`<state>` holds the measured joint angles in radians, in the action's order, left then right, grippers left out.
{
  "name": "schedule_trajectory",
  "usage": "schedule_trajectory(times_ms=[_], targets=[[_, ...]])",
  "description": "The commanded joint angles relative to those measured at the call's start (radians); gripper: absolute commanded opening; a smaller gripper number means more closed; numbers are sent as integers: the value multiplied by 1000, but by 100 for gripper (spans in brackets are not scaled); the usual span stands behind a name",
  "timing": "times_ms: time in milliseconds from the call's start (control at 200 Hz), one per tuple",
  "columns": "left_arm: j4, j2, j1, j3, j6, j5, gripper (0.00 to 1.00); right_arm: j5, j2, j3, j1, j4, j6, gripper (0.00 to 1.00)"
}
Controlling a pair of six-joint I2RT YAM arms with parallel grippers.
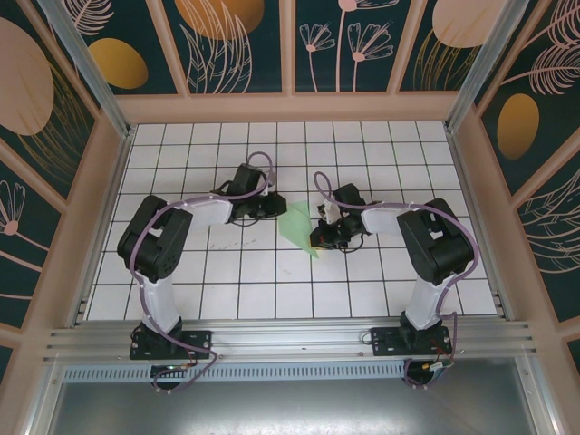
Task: Fold a paper plane with a square sheet of paper (fold left side to right side)
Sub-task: Fourth fold the wing at the center of the table.
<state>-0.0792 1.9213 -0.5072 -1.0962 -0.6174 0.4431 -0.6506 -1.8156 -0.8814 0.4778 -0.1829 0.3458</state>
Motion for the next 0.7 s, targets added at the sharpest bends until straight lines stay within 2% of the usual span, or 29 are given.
schedule_trajectory(times_ms=[0,375,696], targets=[[-30,52,-10,-42,-2,23,15,167,-78,60,14,-164,-17,0],[-5,155,-8,-135,31,-78,15,167,-80,62,15,-167,-21,0],[0,190,18,-116,36,-145,15,174,-79,67,16,-177,-27,0]])
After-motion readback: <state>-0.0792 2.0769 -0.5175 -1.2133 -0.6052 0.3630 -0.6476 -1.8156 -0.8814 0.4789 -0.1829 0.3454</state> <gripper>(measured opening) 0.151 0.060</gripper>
